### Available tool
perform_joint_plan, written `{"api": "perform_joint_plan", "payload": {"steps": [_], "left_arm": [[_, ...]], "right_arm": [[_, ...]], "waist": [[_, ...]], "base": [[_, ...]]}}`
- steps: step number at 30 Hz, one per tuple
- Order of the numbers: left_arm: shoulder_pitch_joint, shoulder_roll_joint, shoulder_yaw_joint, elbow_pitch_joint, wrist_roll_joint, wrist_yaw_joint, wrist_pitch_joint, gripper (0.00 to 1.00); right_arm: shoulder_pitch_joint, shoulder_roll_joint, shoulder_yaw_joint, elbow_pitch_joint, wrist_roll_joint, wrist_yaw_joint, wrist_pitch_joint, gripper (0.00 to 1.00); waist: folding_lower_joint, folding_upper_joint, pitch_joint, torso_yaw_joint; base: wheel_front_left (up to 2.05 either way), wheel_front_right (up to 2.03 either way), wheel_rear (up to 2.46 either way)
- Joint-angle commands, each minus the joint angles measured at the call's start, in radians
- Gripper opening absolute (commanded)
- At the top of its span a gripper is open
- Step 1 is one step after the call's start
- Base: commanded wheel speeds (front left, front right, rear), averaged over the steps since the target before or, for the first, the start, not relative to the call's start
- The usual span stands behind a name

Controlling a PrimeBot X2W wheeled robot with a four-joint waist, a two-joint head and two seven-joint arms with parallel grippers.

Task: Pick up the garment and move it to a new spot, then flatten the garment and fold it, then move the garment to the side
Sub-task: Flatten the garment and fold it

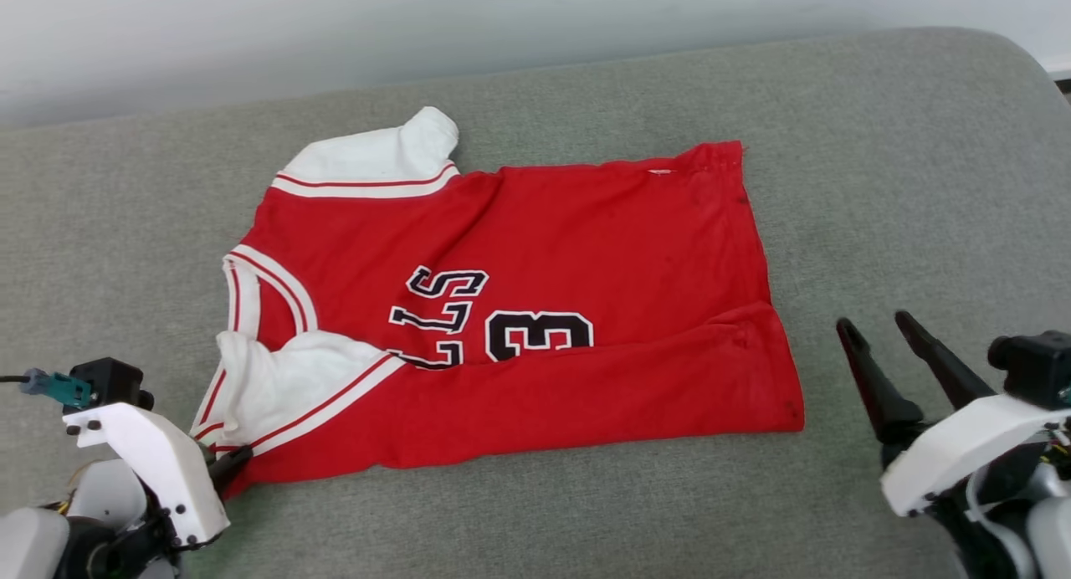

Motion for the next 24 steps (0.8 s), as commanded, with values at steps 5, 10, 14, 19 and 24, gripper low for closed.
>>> {"api": "perform_joint_plan", "payload": {"steps": [5,10,14,19,24], "left_arm": [[-0.008,-0.020,-0.006,-0.020,0.041,-0.009,-0.077,0.00],[-0.021,-0.026,-0.017,-0.095,0.078,-0.002,-0.115,0.00],[-0.039,-0.034,-0.036,-0.154,0.104,0.006,-0.125,0.00],[-0.056,-0.047,-0.061,-0.195,0.125,0.010,-0.131,0.00],[-0.053,-0.061,-0.073,-0.198,0.130,0.007,-0.140,0.00]], "right_arm": [[-0.019,-0.087,-0.022,0.039,0.101,-0.001,0.246,1.00],[-0.037,-0.137,-0.022,0.069,0.184,-0.001,0.500,1.00],[-0.069,-0.125,-0.007,0.085,0.208,-0.001,0.618,1.00],[-0.118,-0.088,0.005,0.139,0.208,-0.001,0.703,1.00],[-0.121,-0.060,0.035,0.190,0.230,-0.001,0.740,0.00]], "waist": [[0.0002,0.0000,-0.031,0.049],[0.0002,0.0000,-0.026,0.096],[0.0002,0.0000,-0.002,0.129],[0.0002,0.0000,0.025,0.159],[0.0002,0.0000,0.029,0.175]], "base": [[0.00,0.00,0.00],[0.00,0.00,0.00],[0.00,0.00,0.00],[0.00,0.00,0.00],[0.00,0.00,0.00]]}}
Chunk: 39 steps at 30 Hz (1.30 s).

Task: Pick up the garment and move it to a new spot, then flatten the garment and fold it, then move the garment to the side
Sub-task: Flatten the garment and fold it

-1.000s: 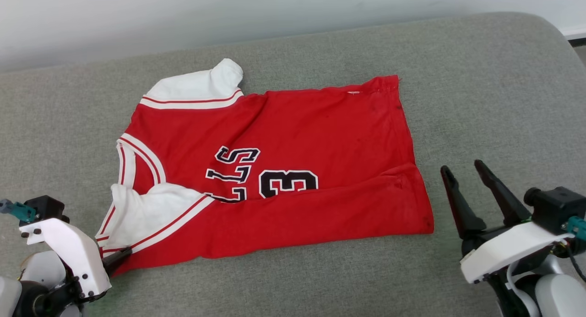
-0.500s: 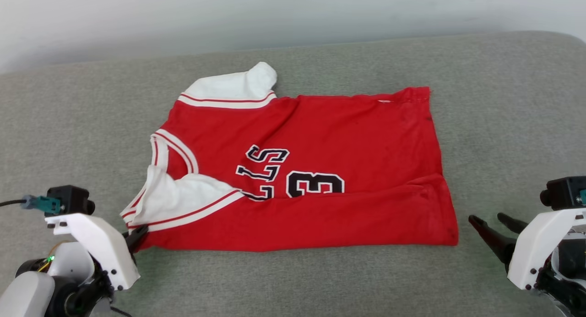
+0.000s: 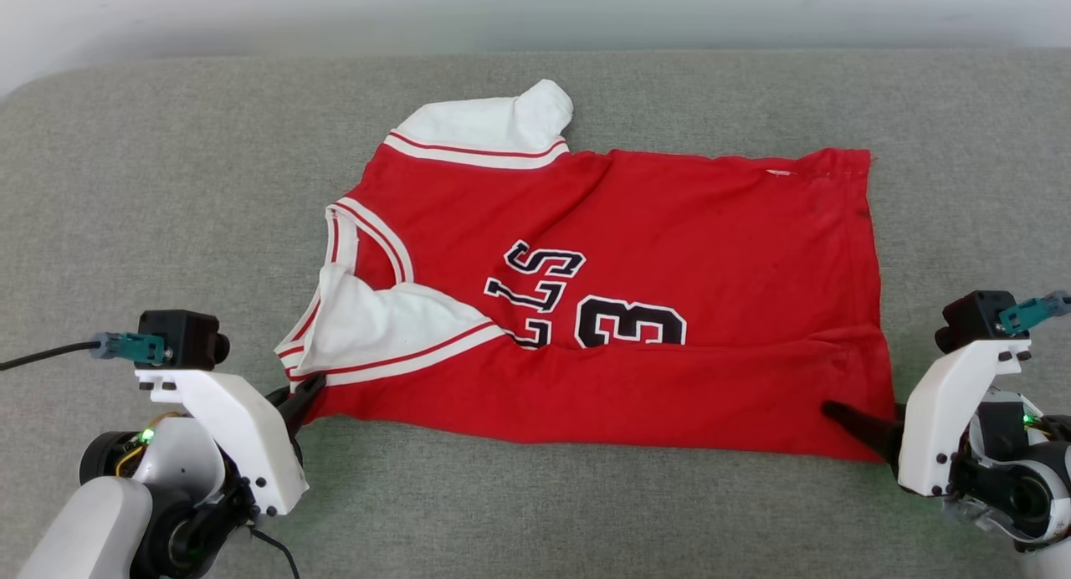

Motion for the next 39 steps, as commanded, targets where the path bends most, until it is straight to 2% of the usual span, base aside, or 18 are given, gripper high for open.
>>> {"api": "perform_joint_plan", "payload": {"steps": [1,7,15,24,27,31,32,33,34,39], "left_arm": [[0.001,-0.005,0.000,0.003,0.000,-0.001,-0.006,0.00],[0.016,-0.010,0.004,0.006,-0.012,-0.005,-0.022,0.00],[0.078,-0.002,0.014,-0.013,-0.011,0.009,-0.043,0.00],[0.245,0.017,0.025,-0.097,-0.026,0.069,-0.035,0.00],[0.297,0.018,0.023,-0.111,-0.043,0.087,-0.015,0.00],[0.317,-0.011,0.013,-0.085,-0.074,0.087,-0.009,0.00],[0.311,-0.021,0.010,-0.073,-0.083,0.083,-0.009,0.33],[0.301,-0.039,0.007,-0.064,-0.097,0.077,-0.009,0.84],[0.291,-0.049,0.008,-0.052,-0.104,0.070,-0.013,1.00],[0.252,-0.048,0.029,-0.018,-0.083,0.053,-0.069,1.00]], "right_arm": [[0.016,0.023,0.026,0.025,0.012,0.000,0.011,0.00],[-0.005,-0.014,0.033,-0.005,0.021,0.000,-0.011,0.00],[0.026,-0.034,0.059,-0.050,0.031,0.000,-0.008,0.00],[0.151,-0.029,0.042,-0.112,0.037,0.000,0.031,0.00],[0.205,-0.018,0.018,-0.125,0.031,0.000,0.048,0.00],[0.260,0.007,-0.014,-0.122,0.015,0.000,0.049,0.00],[0.270,0.014,-0.020,-0.118,0.008,0.000,0.038,0.37],[0.279,0.021,-0.022,-0.117,-0.001,0.000,0.025,1.00],[0.284,0.026,-0.023,-0.118,-0.007,0.000,0.008,1.00],[0.273,0.035,-0.021,-0.160,-0.057,0.000,-0.127,1.00]], "waist": [[0.0000,0.0000,-0.001,0.003],[0.0000,0.0000,-0.025,-0.007],[0.0000,0.0000,-0.126,-0.024],[0.0000,0.0000,-0.251,-0.019],[0.0000,0.0000,-0.261,-0.017],[0.0000,0.0000,-0.250,-0.015],[0.0000,0.0000,-0.245,-0.015],[0.0000,0.0000,-0.240,-0.014],[0.0000,0.0000,-0.234,-0.015],[0.0000,0.0000,-0.220,-0.039]], "base": [[0.00,0.00,0.00],[0.00,0.00,0.00],[0.00,0.00,0.00],[0.00,0.00,0.00],[0.00,0.00,0.00],[0.00,0.00,0.00],[0.00,0.00,0.00],[0.00,0.00,0.00],[0.00,0.00,0.00],[0.00,0.00,0.00]]}}
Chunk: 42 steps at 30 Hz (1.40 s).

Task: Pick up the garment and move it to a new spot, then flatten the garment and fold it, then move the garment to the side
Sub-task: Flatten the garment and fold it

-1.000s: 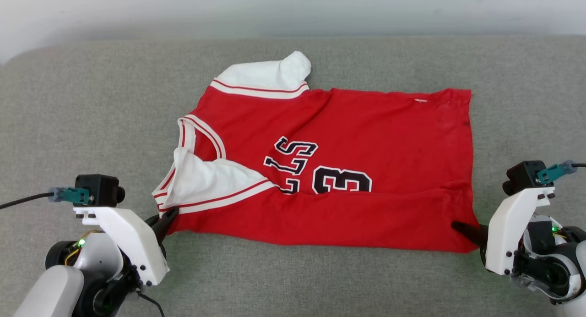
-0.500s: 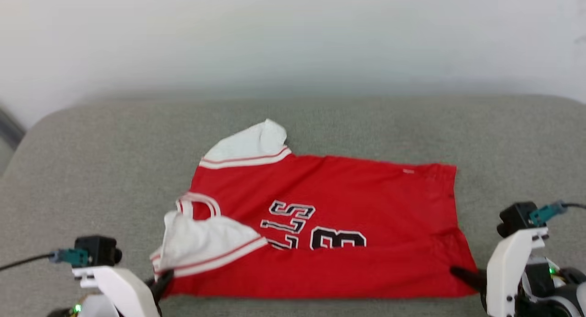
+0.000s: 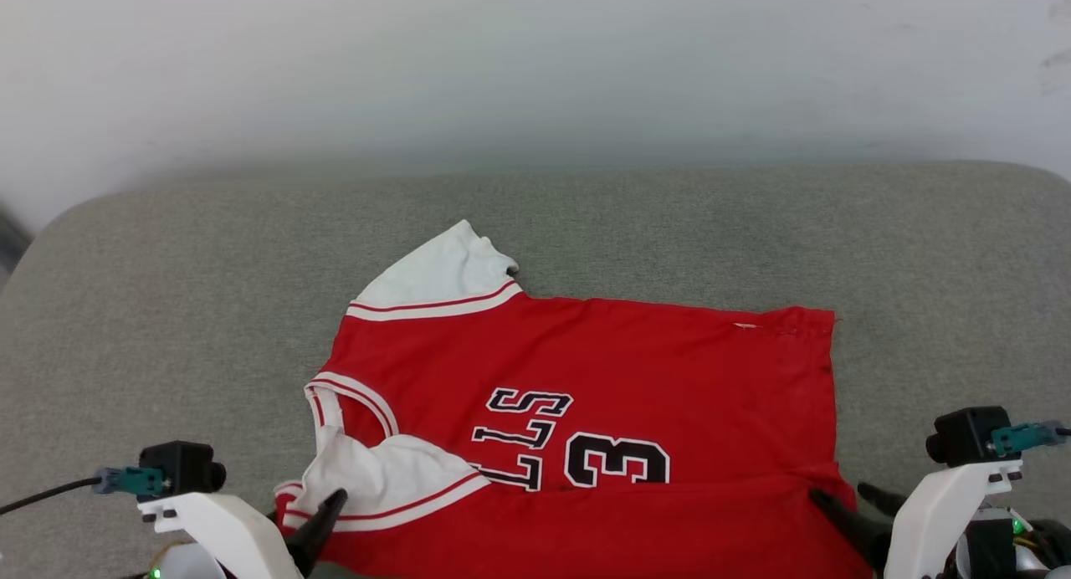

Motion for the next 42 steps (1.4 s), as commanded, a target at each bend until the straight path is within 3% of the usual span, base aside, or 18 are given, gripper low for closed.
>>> {"api": "perform_joint_plan", "payload": {"steps": [1,13,24,30,36,38,42], "left_arm": [[-0.021,0.003,0.011,-0.001,0.015,0.001,-0.023,1.00],[-0.229,-0.016,0.036,0.007,0.151,0.017,-0.195,1.00],[-0.579,-0.008,0.033,0.134,0.225,-0.008,-0.224,1.00],[-0.773,0.037,-0.008,0.264,0.211,-0.072,-0.081,1.00],[-0.905,0.114,-0.071,0.390,0.176,-0.146,0.180,1.00],[-0.933,0.136,-0.087,0.420,0.171,-0.155,0.257,1.00],[-0.959,0.169,-0.099,0.477,0.166,-0.130,0.367,1.00]], "right_arm": [[-0.009,0.002,0.003,-0.017,-0.022,0.000,-0.046,1.00],[-0.086,0.081,-0.057,-0.095,-0.234,0.000,-0.445,1.00],[-0.260,0.133,-0.039,-0.127,-0.305,0.000,-0.579,1.00],[-0.326,0.137,-0.013,-0.110,-0.301,0.000,-0.604,1.00],[-0.353,0.140,0.009,-0.082,-0.283,0.000,-0.617,1.00],[-0.358,0.142,0.016,-0.072,-0.276,0.000,-0.622,1.00],[-0.369,0.148,0.033,-0.055,-0.267,0.000,-0.634,1.00]], "waist": [[0.0001,0.0000,0.004,-0.012],[0.0001,0.0000,0.075,-0.088],[0.0001,0.0000,0.289,-0.178],[0.0001,0.0000,0.370,-0.220],[0.0001,0.0000,0.418,-0.271],[0.0001,0.0000,0.433,-0.288],[0.0001,0.0000,0.459,-0.319]], "base": [[0.00,0.00,0.00],[0.00,0.00,0.00],[0.00,0.00,0.00],[0.00,0.00,0.00],[0.00,0.00,0.00],[0.00,0.00,0.00],[0.00,0.00,0.00]]}}
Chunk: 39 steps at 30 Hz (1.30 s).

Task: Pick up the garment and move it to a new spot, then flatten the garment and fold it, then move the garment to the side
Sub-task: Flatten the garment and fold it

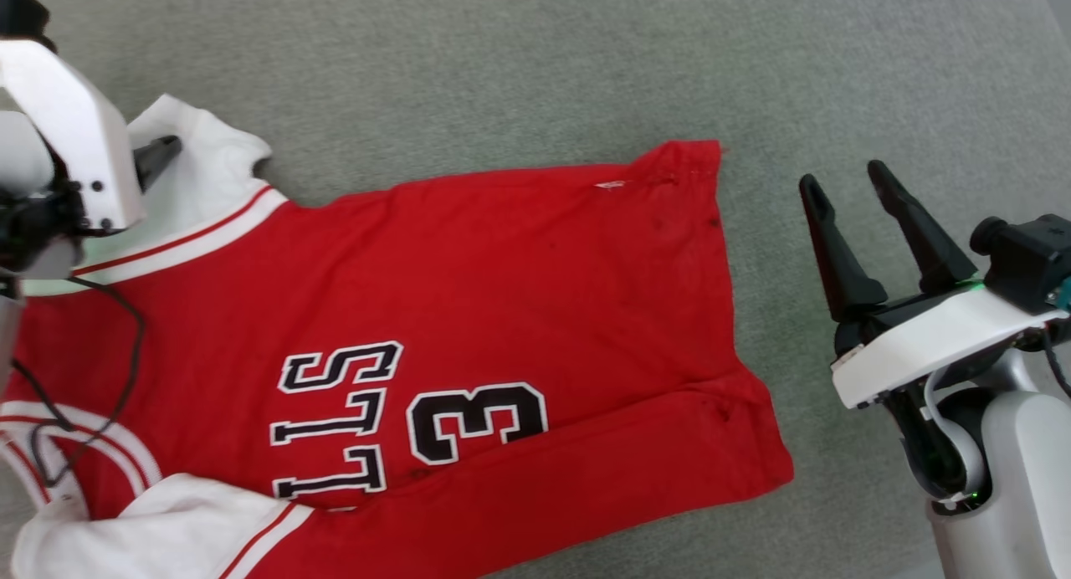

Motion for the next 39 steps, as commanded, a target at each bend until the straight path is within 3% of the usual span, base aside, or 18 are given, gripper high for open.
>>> {"api": "perform_joint_plan", "payload": {"steps": [1,5,6,7,8,9,17,27,38,39], "left_arm": [[-0.011,0.017,-0.006,0.023,0.004,0.012,0.032,1.00],[0.019,0.014,-0.015,0.087,-0.016,0.048,0.112,1.00],[0.030,0.012,-0.021,0.098,-0.020,0.053,0.131,0.56],[0.040,0.008,-0.022,0.107,-0.028,0.058,0.141,0.21],[0.040,0.008,-0.022,0.107,-0.028,0.058,0.141,0.21],[0.048,0.000,-0.023,0.111,-0.033,0.060,0.143,0.00],[0.048,-0.052,-0.023,0.113,-0.041,0.037,0.062,0.00],[-0.076,-0.136,-0.037,0.060,-0.011,-0.007,-0.075,0.00],[-0.119,-0.198,-0.083,-0.001,0.013,-0.044,-0.138,0.00],[-0.118,-0.200,-0.084,-0.003,0.013,-0.047,-0.141,0.00]], "right_arm": [[-0.019,0.008,0.010,0.010,0.010,0.000,-0.008,1.00],[-0.020,0.001,0.019,0.027,0.027,0.000,-0.011,1.00],[-0.020,0.000,0.019,0.029,0.038,0.000,-0.012,1.00],[-0.022,-0.002,0.018,0.033,0.049,0.000,-0.009,1.00],[-0.022,-0.002,0.018,0.033,0.049,0.000,-0.009,1.00],[-0.023,-0.006,0.017,0.038,0.060,0.000,-0.003,1.00],[-0.083,-0.081,0.024,0.108,0.207,0.000,0.150,1.00],[-0.223,-0.188,0.045,0.212,0.352,0.000,0.551,1.00],[-0.330,-0.173,0.044,0.369,0.326,0.000,0.773,1.00],[-0.326,-0.168,0.049,0.385,0.322,0.000,0.791,0.87]], "waist": [[-0.0002,0.0000,0.028,-0.030],[-0.0002,0.0000,0.041,-0.048],[-0.0002,0.0000,0.043,-0.050],[-0.0002,0.0000,0.044,-0.051],[-0.0002,0.0000,0.044,-0.051],[-0.0002,0.0000,0.043,-0.051],[-0.0002,0.0000,0.000,-0.002],[-0.0002,0.0000,0.002,0.141],[-0.0002,0.0000,0.049,0.239],[-0.0002,0.0000,0.049,0.244]], "base": [[0.00,0.00,0.00],[0.00,0.00,0.00],[0.00,0.00,0.00],[0.00,0.00,0.00],[0.00,0.00,0.00],[0.00,0.00,0.00],[0.00,0.00,0.00],[0.00,0.00,0.00],[0.00,0.00,0.00],[0.00,0.00,0.00]]}}
